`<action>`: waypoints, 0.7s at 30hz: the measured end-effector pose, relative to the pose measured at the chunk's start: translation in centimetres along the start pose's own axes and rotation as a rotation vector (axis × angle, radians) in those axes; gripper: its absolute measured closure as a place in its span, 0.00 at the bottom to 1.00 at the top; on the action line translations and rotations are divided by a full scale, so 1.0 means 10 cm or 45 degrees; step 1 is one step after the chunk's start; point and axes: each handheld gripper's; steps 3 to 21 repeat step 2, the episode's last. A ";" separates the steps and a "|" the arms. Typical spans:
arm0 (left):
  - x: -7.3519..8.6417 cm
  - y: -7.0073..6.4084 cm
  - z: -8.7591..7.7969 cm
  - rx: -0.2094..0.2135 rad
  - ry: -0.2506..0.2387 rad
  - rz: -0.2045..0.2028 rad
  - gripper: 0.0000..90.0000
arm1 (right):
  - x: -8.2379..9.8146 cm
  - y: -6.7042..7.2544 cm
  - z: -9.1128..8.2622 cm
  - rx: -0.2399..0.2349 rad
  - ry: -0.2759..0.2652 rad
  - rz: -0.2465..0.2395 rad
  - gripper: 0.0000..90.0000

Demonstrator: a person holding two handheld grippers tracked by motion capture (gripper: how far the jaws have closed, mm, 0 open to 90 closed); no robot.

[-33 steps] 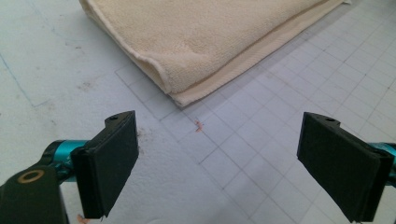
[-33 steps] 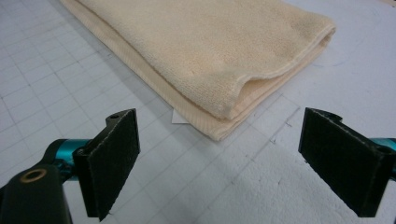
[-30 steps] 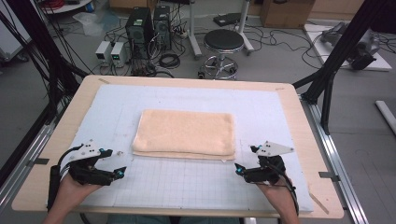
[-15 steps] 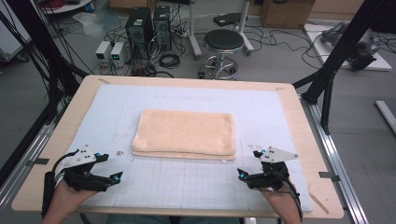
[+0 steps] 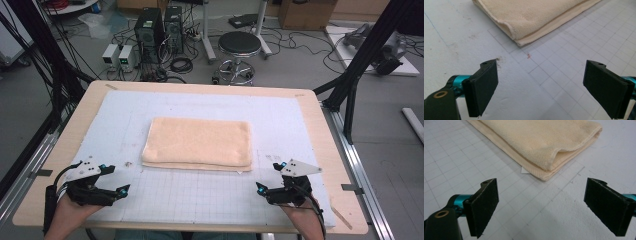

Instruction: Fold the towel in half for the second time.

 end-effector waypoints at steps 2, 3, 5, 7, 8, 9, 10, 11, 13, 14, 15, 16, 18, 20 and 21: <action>0.00 0.00 0.00 0.001 -0.001 0.001 0.15 | 0.00 0.00 0.00 0.002 0.001 -0.004 0.13; 0.00 0.00 0.00 0.001 -0.001 0.001 0.15 | 0.00 0.00 0.00 0.002 0.001 -0.004 0.13; 0.00 0.00 0.00 0.001 -0.001 0.001 0.15 | 0.00 0.00 0.00 0.002 0.001 -0.004 0.13; 0.00 0.00 0.00 0.001 -0.001 0.001 0.15 | 0.00 0.00 0.00 0.002 0.001 -0.004 0.13; 0.00 0.00 0.00 0.001 -0.001 0.001 0.15 | 0.00 0.00 0.00 0.002 0.001 -0.004 0.13; 0.00 0.00 0.00 0.001 -0.001 0.001 0.15 | 0.00 0.00 0.00 0.002 0.001 -0.004 0.13; 0.00 0.00 0.00 0.001 -0.001 0.001 0.15 | 0.00 0.00 0.00 0.002 0.001 -0.004 0.13; 0.00 0.00 0.00 0.001 -0.001 0.001 0.15 | 0.00 0.00 0.00 0.002 0.001 -0.004 0.13; 0.00 0.00 0.00 0.001 -0.001 0.001 0.15 | 0.00 0.00 0.00 0.002 0.001 -0.004 0.13; 0.00 0.00 0.00 0.001 -0.001 0.001 0.15 | 0.00 0.00 0.00 0.002 0.001 -0.004 0.13; 0.00 0.00 0.00 0.001 -0.001 0.001 0.15 | 0.00 0.00 0.00 0.002 0.001 -0.004 0.13; 0.00 0.00 0.00 0.001 -0.001 0.001 0.15 | 0.00 0.00 0.00 0.002 0.001 -0.004 0.13; 0.00 0.00 0.00 0.001 -0.001 0.001 0.15 | 0.00 0.00 0.00 0.002 0.001 -0.004 0.13; 0.00 0.00 0.00 0.001 -0.001 0.001 0.15 | 0.00 0.00 0.00 0.002 0.001 -0.004 0.13; 0.00 0.00 0.00 0.001 -0.001 0.001 0.15 | 0.00 0.00 0.00 0.002 0.001 -0.004 0.13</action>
Point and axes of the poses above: each handheld gripper's, and its own axes: z roughly forward along the jaws, x roughly out of its underside, y roughly to its left, and after that the axes turned 6 degrees about z, right-handed
